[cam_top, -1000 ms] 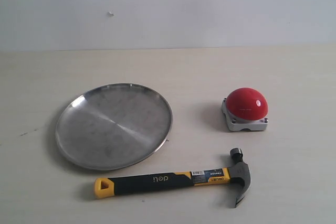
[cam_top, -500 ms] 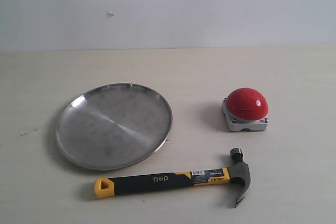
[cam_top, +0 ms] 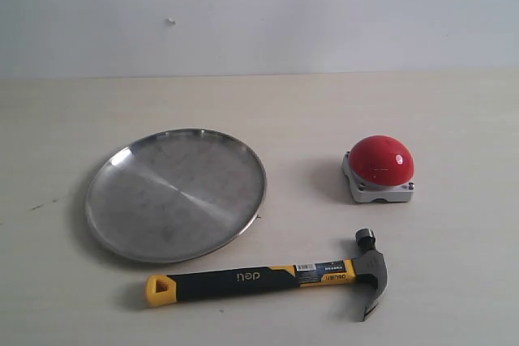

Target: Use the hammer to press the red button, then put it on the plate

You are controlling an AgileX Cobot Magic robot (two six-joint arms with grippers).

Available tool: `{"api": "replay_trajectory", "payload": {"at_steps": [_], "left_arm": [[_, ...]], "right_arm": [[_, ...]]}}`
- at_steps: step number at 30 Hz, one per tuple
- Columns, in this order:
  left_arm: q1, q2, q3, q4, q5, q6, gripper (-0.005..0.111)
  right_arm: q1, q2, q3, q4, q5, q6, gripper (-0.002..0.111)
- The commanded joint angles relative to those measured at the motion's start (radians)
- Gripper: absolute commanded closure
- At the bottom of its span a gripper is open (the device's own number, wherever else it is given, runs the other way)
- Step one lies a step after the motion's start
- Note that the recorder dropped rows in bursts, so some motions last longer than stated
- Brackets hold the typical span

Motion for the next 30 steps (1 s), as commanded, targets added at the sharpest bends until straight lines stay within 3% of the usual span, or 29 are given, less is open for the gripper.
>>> {"api": "replay_trajectory", "payload": {"at_steps": [1,4,8,12,14,19,21,30], "left_arm": [[-0.177,0.234,-0.224,-0.091,0.295,0.365,0.107],[-0.315,0.359,-0.375,-0.150,0.444,0.565,0.107],[-0.477,0.522,-0.562,-0.157,0.608,0.694,0.107],[-0.609,0.680,-0.720,-0.157,0.666,0.783,0.106],[-0.664,0.745,-0.782,-0.157,0.678,0.826,0.097],[-0.759,0.886,-0.905,-0.161,0.675,0.879,0.053],[-0.788,0.923,-0.927,-0.161,0.672,0.891,0.041],[-0.863,1.022,-0.973,-0.221,0.640,0.944,0.042]], "right_arm": [[-0.006,-0.006,0.005,-0.009,-0.006,-0.002,0.108],[-0.006,-0.006,0.005,-0.009,-0.006,-0.002,0.108],[-0.006,-0.006,0.005,-0.009,-0.006,-0.002,0.108],[-0.006,-0.006,0.005,-0.009,-0.006,-0.002,0.108],[-0.006,-0.006,0.005,-0.009,-0.006,-0.002,0.108],[-0.006,-0.006,0.005,-0.009,-0.006,-0.002,0.108],[-0.006,-0.006,0.005,-0.009,-0.006,-0.002,0.108],[-0.006,-0.006,0.005,-0.009,-0.006,-0.002,0.108]]}}
